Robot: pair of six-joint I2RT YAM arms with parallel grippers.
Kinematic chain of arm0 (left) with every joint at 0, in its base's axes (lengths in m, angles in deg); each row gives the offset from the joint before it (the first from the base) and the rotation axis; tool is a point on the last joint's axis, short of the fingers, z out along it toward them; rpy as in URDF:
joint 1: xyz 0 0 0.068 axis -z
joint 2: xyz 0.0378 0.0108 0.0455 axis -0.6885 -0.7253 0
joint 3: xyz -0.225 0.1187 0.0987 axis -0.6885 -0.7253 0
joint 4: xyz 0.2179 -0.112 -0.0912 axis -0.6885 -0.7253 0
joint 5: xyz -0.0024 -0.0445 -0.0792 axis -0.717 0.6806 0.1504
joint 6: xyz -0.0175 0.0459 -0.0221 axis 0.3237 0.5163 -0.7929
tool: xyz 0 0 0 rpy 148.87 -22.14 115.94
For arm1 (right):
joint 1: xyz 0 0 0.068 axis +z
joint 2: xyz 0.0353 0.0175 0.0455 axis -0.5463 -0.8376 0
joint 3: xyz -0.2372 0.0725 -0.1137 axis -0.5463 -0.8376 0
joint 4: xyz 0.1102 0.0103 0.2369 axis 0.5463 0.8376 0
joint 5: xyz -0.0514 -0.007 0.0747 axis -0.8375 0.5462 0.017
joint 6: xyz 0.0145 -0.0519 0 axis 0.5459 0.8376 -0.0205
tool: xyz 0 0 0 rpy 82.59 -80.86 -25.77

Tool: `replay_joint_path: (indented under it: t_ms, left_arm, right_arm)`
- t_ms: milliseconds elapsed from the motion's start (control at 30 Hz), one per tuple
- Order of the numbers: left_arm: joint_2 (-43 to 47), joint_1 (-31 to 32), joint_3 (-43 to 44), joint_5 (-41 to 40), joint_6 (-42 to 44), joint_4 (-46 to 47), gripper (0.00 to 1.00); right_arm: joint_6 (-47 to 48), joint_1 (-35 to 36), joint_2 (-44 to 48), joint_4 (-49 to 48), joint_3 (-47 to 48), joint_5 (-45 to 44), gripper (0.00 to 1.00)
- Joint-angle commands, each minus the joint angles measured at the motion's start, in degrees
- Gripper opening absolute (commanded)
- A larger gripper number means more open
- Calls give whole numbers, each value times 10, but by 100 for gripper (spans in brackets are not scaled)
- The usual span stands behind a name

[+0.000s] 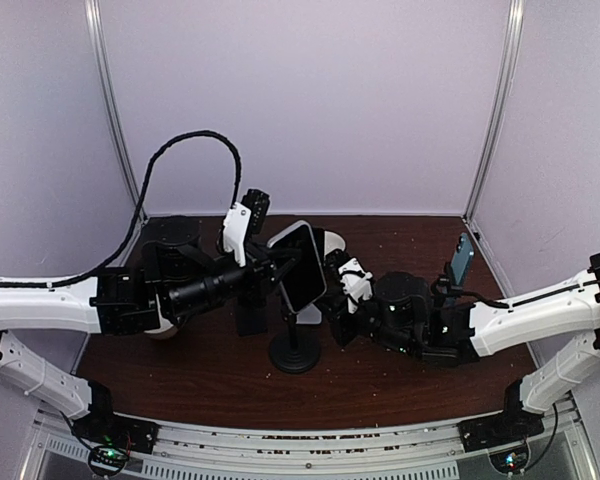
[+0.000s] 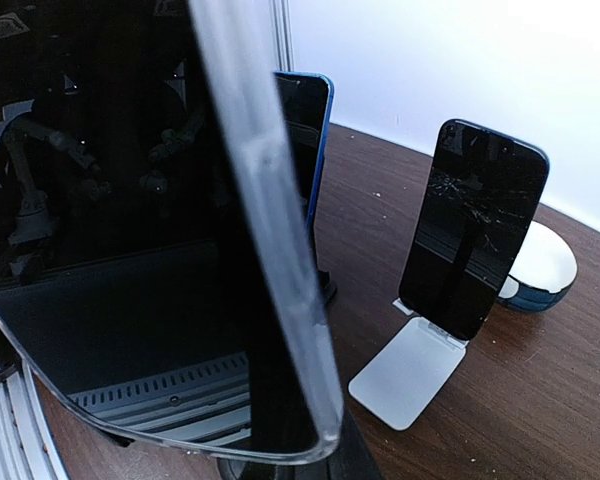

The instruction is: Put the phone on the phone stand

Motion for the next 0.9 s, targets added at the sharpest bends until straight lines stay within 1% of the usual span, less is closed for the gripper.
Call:
replay_joint_path:
  t_ms: [0, 133, 333, 533, 600, 667, 700, 733, 867]
  left_arm:
    - [-7, 10, -57, -21, 42, -266, 0]
    - [-8, 10, -66, -26, 69, -259, 0]
    - [-13, 9, -71, -24, 84, -262, 0]
    - [-16, 8, -63, -23, 96, -266, 0]
    - [-16, 5, -66, -9, 96, -262, 0]
    - [-14, -1, -70, 19, 92, -249, 0]
    - [-14, -4, -70, 34, 91, -244, 0]
    - [-17, -5, -60, 42, 92, -248, 0]
    - [-54, -10, 12, 59, 83, -355, 0]
  right_arm:
    - [-24, -51, 3, -49, -2, -60, 0]
    - [-10, -54, -3, -21, 15, -66, 0]
    - [-30, -96, 16, -23, -10, -60, 0]
    - [-11, -107, 11, -21, -5, -67, 0]
    - [-4, -107, 15, -23, -3, -60, 0]
    - [8, -104, 19, -34, -2, -27, 0]
    - [15, -98, 20, -36, 0, -23, 0]
    - [24, -91, 17, -33, 4, -28, 0]
    - [56, -73, 9, 6, 23, -81, 0]
